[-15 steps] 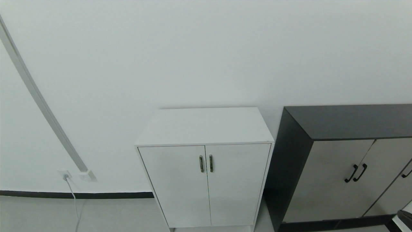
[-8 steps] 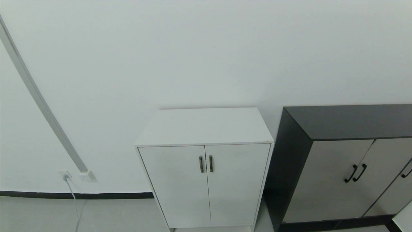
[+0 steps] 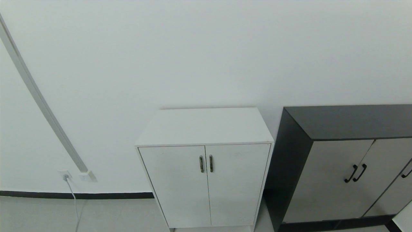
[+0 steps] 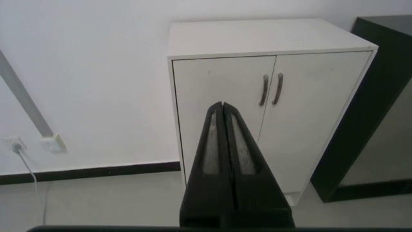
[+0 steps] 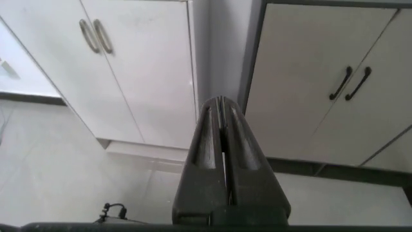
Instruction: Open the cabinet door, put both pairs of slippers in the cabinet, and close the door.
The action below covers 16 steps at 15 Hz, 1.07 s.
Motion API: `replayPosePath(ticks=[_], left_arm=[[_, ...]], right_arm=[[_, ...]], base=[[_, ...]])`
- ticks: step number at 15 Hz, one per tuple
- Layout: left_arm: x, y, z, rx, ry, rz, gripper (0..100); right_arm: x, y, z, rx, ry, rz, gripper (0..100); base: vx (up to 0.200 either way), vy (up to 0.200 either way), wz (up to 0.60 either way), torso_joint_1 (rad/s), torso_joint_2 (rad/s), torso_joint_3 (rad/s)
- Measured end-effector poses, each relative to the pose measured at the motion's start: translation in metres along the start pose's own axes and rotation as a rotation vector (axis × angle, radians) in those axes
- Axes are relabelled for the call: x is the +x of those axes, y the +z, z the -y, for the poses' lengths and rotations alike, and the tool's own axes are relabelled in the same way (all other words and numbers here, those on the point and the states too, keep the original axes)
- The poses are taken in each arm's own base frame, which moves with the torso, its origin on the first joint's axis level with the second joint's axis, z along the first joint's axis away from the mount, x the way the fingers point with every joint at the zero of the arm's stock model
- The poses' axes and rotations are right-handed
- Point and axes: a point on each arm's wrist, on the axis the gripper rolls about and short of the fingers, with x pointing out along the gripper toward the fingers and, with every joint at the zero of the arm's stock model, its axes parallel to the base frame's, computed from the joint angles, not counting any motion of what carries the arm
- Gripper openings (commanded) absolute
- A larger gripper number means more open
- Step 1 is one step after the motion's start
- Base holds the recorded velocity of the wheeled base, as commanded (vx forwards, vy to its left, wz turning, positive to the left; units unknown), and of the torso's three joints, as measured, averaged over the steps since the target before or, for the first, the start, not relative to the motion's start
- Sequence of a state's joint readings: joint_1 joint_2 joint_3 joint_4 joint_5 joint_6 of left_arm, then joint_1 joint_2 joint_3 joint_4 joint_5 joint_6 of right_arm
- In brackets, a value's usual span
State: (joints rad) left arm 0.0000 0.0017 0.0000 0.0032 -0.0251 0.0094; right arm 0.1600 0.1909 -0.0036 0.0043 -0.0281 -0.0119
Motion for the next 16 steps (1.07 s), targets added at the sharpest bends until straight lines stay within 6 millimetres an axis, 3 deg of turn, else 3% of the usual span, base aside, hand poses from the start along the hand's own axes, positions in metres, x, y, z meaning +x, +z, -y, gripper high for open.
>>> replayPosePath(ticks=[7,16], left_arm=[[0.000,0.000,0.000,0.001,-0.001,0.000,0],[0.000,0.000,0.000,0.013,-0.003,0.000,0]], right_arm=[[-0.009,-0.004,-0.003,0.027,-0.160,0.124,0],[-0.013,-0.006,-0.004,0.077,-0.104,0.195,0]], base=[[0.000,0.000,0.00,0.000,0.00,0.000],[0.000,0.000,0.00,0.000,0.00,0.000]])
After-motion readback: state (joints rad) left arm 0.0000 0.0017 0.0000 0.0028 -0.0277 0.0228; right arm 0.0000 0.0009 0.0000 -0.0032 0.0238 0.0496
